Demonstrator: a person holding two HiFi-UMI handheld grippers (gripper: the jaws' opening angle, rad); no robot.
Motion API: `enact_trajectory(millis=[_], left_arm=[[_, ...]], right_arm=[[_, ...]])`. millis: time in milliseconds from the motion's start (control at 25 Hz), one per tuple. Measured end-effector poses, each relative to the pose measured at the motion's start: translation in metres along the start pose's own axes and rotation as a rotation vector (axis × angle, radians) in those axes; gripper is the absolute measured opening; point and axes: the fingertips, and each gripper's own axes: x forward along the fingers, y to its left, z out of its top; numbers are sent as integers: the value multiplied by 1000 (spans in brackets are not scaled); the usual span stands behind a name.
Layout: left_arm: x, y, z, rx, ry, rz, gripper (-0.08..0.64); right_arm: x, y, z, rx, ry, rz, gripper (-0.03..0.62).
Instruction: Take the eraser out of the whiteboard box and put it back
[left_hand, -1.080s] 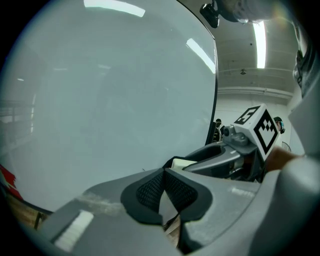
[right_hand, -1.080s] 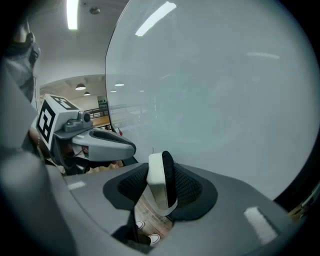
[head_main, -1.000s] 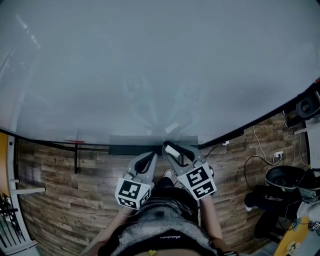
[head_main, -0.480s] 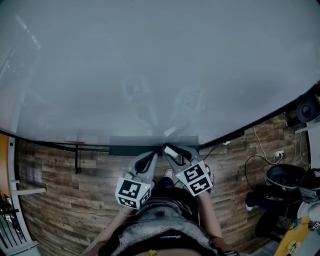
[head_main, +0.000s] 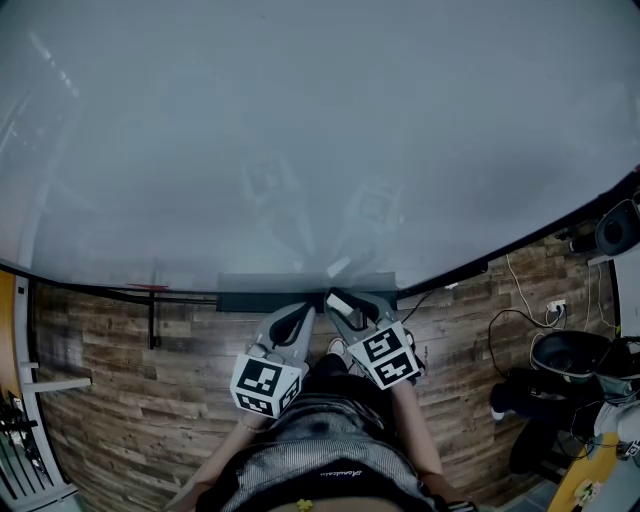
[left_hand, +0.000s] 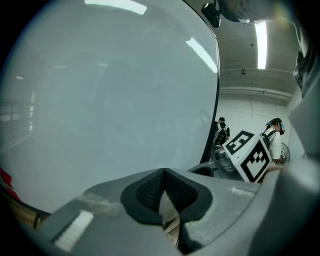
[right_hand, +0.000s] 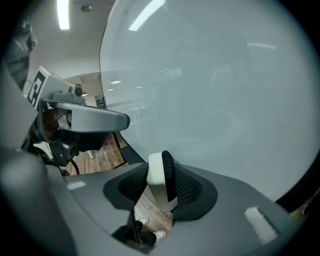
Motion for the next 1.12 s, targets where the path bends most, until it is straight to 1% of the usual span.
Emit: enact_trajectory(millis=[280, 720, 1120], left_arm=[[5, 0, 0, -2, 1, -7, 0], [5, -6, 0, 1, -2, -19, 0], [3, -6, -3, 8, 2, -2, 0]], right_arm=[[2, -4, -7, 1, 16, -8, 161], [0, -1, -2, -7, -4, -20, 161], [0, -2, -3, -7, -12, -21, 161]])
